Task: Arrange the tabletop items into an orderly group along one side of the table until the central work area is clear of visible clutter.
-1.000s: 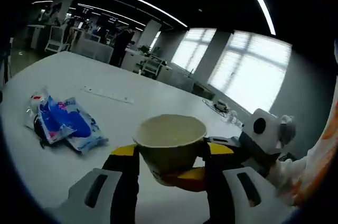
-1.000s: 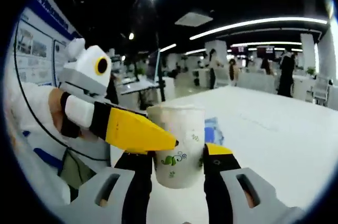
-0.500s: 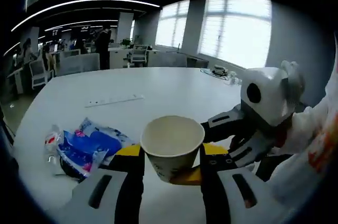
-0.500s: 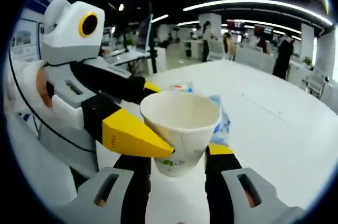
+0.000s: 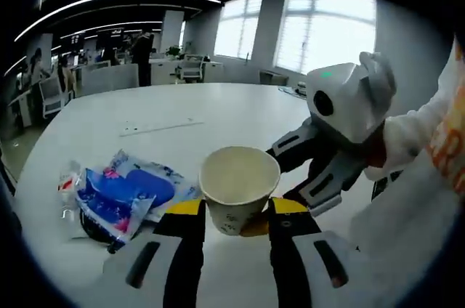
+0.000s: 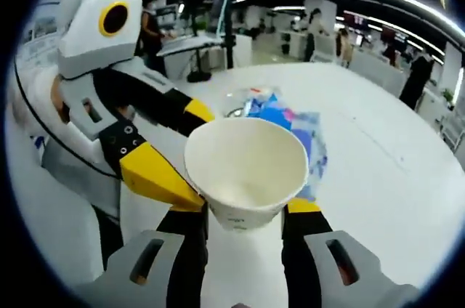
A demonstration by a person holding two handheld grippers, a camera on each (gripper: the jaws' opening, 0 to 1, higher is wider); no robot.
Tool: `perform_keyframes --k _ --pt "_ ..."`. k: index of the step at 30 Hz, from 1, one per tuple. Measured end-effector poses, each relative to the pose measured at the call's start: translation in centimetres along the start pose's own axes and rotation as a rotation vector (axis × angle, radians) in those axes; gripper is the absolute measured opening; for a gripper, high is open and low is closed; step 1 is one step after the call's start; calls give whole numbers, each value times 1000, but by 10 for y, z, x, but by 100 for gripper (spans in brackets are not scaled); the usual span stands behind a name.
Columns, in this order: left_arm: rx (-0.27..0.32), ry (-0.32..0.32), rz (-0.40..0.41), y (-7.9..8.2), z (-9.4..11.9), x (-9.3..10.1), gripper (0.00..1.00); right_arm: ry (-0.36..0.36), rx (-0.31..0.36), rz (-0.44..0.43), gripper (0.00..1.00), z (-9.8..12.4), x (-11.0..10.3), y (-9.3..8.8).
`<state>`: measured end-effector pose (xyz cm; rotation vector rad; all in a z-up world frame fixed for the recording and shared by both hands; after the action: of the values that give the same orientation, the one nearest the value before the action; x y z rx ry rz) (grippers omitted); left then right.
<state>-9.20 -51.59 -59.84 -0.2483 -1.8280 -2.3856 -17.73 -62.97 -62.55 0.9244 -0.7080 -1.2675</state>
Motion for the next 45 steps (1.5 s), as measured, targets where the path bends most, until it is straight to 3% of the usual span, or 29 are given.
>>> perform_keyframes --k 2,3,5,6,9,14,17,29,45 --pt "4 42 139 -4 -3 2 38 5 -2 1 37 -5 0 -8" --pt "-15 55 148 -9 -3 2 38 7 -18 10 37 -6 0 -10" --pt "-34 62 27 -18 -6 0 36 16 -29 42 37 -9 0 -14" --pt "-66 61 4 -23 -6 1 36 21 -35 52 37 -11 0 -16" --pt "-74 49 57 -27 -7 -2 37 37 -56 70 37 -19 0 -26" --pt "-108 39 30 -34 -12 -10 38 26 -57 137 37 -30 1 -34" --pt "-115 36 71 -38 -15 -11 39 23 -73 101 37 -32 4 -40" --pt "-136 47 106 -49 -21 -9 41 35 -103 39 38 -32 4 -48" --pt "-154 63 142 -58 -24 -5 40 55 -144 33 39 -32 4 -61"
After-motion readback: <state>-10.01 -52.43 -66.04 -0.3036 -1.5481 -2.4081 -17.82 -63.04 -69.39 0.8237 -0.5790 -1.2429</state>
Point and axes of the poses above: the point that each gripper's makers call its tool centre point, and the gripper's own axes: z roughly backward along the fingers, x roughly to its right, y roughly out of its top, the point moved 10 cm from there along z, roughly backward along the fingers, and after that the axes turned 11 degrees about x, right-handed, at the moved point
